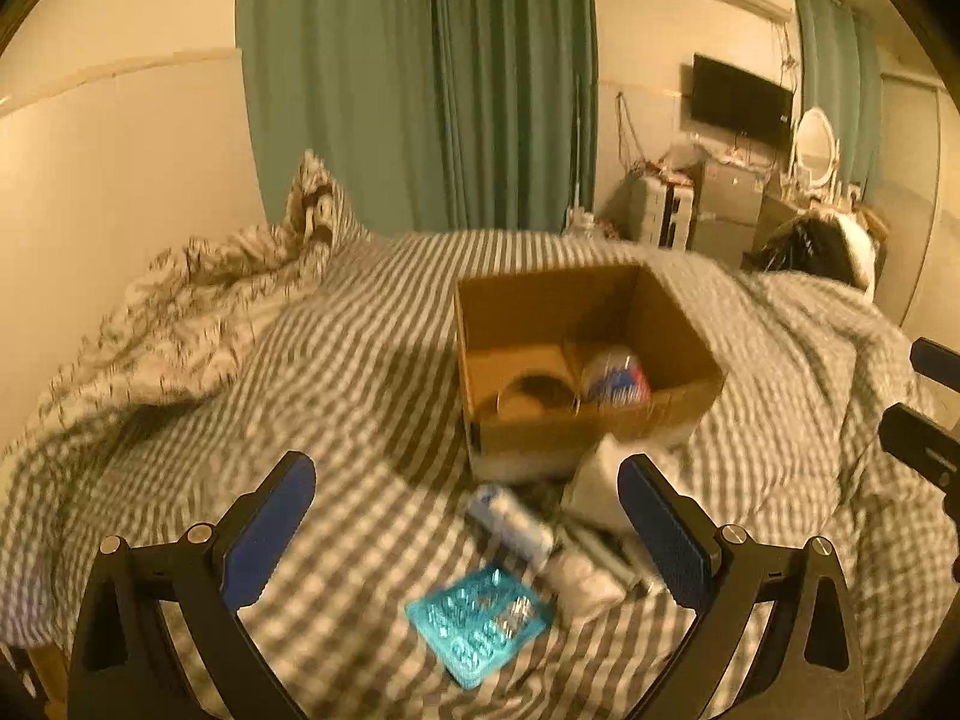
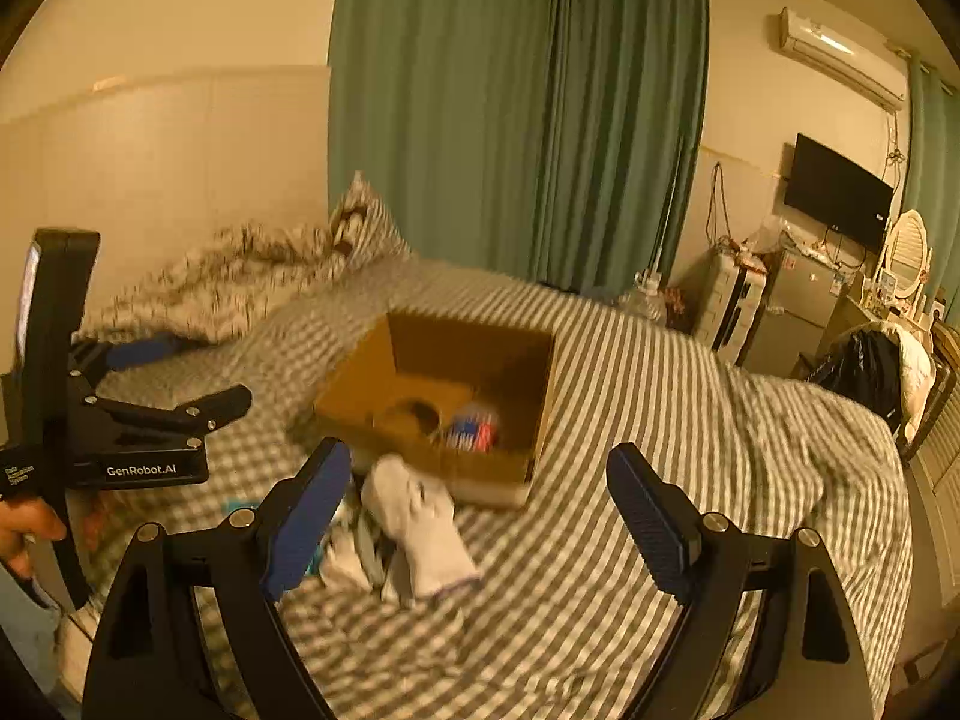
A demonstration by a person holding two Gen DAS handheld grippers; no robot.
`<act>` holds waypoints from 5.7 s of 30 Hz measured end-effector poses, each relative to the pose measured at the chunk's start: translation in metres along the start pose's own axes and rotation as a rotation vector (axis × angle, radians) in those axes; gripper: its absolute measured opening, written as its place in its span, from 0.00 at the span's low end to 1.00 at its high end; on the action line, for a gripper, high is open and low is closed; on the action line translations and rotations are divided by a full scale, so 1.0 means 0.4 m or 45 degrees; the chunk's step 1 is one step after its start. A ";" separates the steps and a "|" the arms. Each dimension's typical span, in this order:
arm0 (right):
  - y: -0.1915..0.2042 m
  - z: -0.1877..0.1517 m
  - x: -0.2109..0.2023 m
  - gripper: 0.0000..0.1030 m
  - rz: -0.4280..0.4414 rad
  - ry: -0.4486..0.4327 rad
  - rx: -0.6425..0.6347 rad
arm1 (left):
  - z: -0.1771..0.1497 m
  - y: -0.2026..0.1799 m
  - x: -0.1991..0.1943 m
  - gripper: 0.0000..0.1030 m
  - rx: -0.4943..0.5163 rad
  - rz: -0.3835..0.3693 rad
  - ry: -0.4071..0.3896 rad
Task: Organize objects
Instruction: 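Grasp the white sock with the right tool, then grasp the blue-white packet with the left tool while the right tool holds the sock, then lower the packet and sock into the box and open both tools, then grasp the white figurine with the left tool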
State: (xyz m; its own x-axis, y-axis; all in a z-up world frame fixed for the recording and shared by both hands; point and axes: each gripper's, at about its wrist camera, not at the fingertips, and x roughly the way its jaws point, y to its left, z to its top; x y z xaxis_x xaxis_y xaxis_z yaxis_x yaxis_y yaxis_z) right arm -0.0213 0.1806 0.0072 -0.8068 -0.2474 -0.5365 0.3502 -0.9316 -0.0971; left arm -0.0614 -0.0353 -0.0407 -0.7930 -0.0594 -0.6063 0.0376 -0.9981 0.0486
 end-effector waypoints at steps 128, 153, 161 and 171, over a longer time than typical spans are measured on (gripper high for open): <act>-0.127 0.196 0.580 0.71 0.145 0.111 0.264 | 0.283 -0.119 0.474 0.53 0.138 -0.345 0.238; -0.095 0.177 -0.023 0.82 0.023 -0.063 0.141 | 0.186 -0.034 -0.037 1.00 0.097 -0.156 -0.048; -0.064 0.002 0.013 0.82 -0.023 0.018 0.096 | 0.004 -0.074 0.026 1.00 0.104 -0.076 0.044; -0.054 -0.195 0.183 0.82 0.013 0.180 0.182 | -0.203 -0.171 0.198 1.00 0.124 -0.116 0.302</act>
State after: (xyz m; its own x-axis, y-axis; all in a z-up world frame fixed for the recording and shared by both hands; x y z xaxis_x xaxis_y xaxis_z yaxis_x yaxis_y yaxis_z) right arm -0.0508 0.2034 -0.0952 -0.7250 -0.2266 -0.6504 0.2787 -0.9601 0.0238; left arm -0.0774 0.0269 -0.1563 -0.6252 0.0175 -0.7803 -0.0954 -0.9940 0.0542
